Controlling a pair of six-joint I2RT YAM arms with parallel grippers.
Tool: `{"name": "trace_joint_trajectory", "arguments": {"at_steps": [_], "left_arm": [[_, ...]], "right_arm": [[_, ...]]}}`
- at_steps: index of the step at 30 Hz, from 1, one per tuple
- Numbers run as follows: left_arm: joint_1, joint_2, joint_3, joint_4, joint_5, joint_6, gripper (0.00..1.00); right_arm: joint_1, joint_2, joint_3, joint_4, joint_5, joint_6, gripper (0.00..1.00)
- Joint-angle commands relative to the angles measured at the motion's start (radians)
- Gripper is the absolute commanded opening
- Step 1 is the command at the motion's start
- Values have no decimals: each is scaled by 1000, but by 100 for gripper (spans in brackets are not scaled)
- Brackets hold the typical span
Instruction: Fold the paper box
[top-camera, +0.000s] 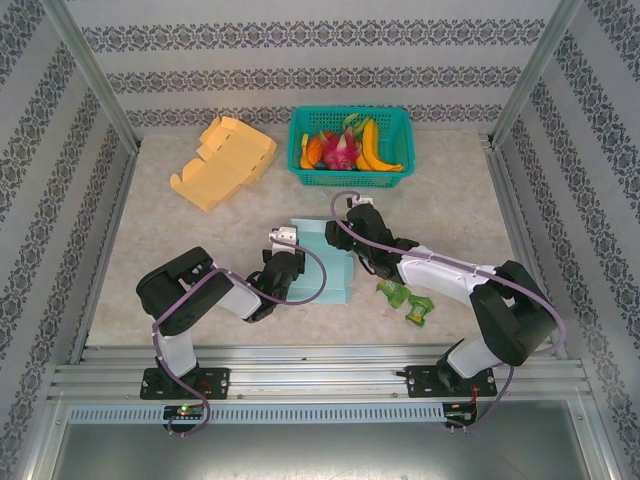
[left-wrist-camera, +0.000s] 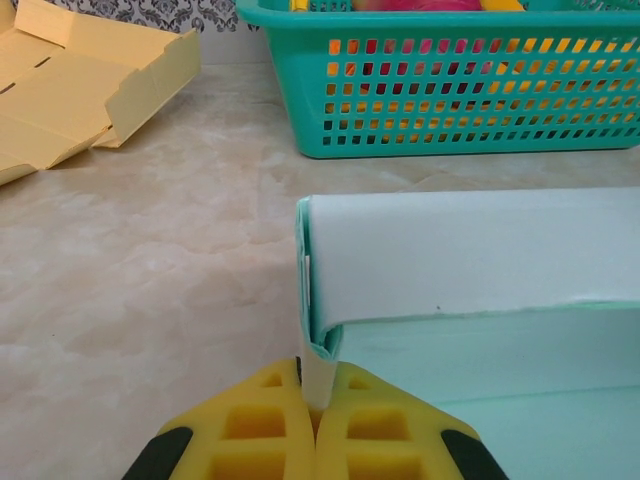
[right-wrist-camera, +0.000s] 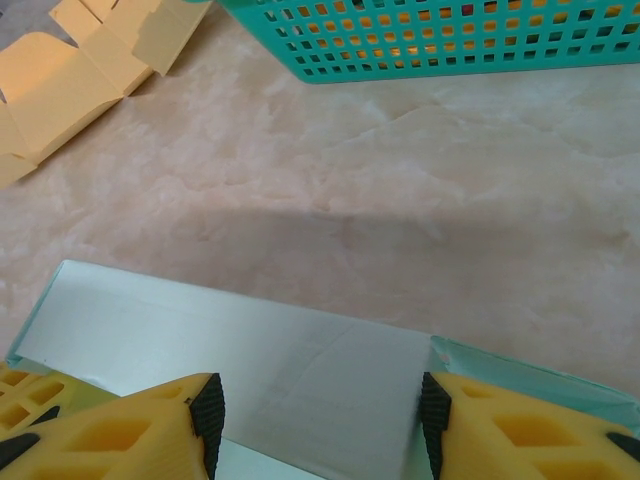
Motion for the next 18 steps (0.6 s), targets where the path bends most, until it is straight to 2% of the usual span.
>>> {"name": "trace_joint_trajectory", "arguments": {"at_steps": [1,8,18], "left_arm": [[-34,10,-9,-46,14,-19,0],[-46,5,1,-57,13,-22,0],[-46,4,2,-94,-31,-56,0]], "right_arm": [[11,20,3,1,-65,40,55],[35,11,0,37,-161,90,55],[53,-115,-84,-41,34,-8,55]]}}
